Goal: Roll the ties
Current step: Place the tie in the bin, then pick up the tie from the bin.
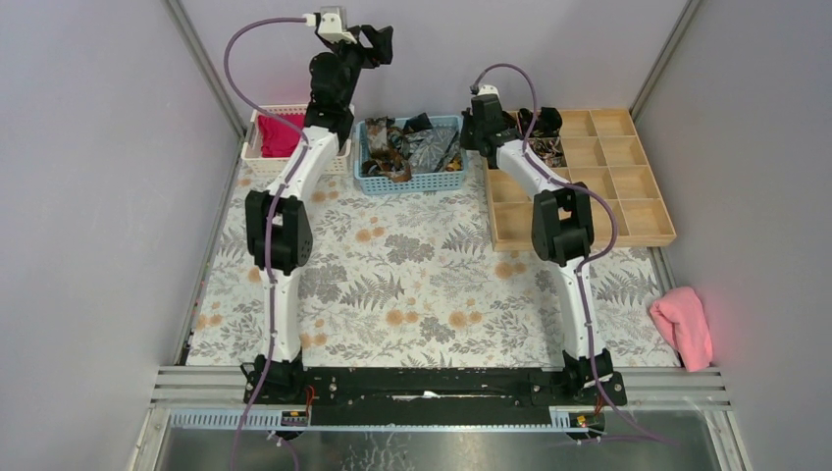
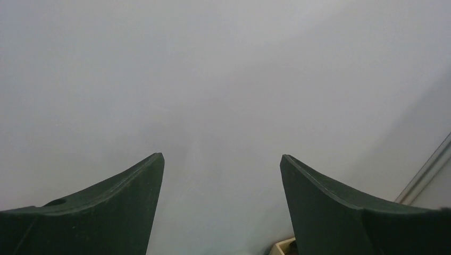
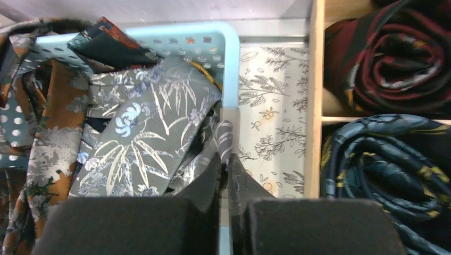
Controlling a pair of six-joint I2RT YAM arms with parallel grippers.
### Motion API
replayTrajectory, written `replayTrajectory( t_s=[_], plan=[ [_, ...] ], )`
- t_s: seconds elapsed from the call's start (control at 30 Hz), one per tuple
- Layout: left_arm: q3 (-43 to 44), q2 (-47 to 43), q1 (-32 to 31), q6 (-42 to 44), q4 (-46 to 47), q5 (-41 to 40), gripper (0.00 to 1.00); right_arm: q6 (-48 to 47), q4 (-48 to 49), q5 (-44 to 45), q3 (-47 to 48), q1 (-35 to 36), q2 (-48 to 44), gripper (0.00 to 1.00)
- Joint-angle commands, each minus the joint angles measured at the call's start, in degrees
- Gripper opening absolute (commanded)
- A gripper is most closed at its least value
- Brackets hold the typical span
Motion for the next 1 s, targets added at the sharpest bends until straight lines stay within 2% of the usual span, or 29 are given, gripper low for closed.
replayTrajectory(
  t_s=[0.0, 0.23, 0.5, 0.63, 0.77, 0.97],
  plan=[
    [-4.03, -5.54, 0.13, 2.25, 0.22, 2.53, 0.88, 0.21, 4.23, -1.83, -2.03, 0.58, -10.58, 0.00],
    [-13.75, -14.98, 0.00, 1.64, 1.04, 3.70, 0.89, 0.13, 6.40, -4.20, -6.96, 0.85, -21.16, 0.00],
    [-29.46, -29.17, -0.95, -2.85, -4.88, 4.20, 0.88, 0.59, 7.22, -7.12, -14.61, 2.19, -34.62, 0.00],
    [-37.22, -37.26, -4.72, -1.97, -8.69, 2.09, 0.87, -0.22, 8.14, -7.56, -20.85, 3.49, -45.54, 0.00],
    [-42.56, -44.98, -12.11, 2.27, -12.78, -3.46, 0.86, -0.51, 6.51, -7.64, -25.02, 4.22, -55.16, 0.00],
    [-48.20, -50.96, -18.98, 2.13, -17.11, -8.10, 0.86, 0.97, 2.86, -10.07, -29.18, 5.52, -67.21, 0.00]
  ],
)
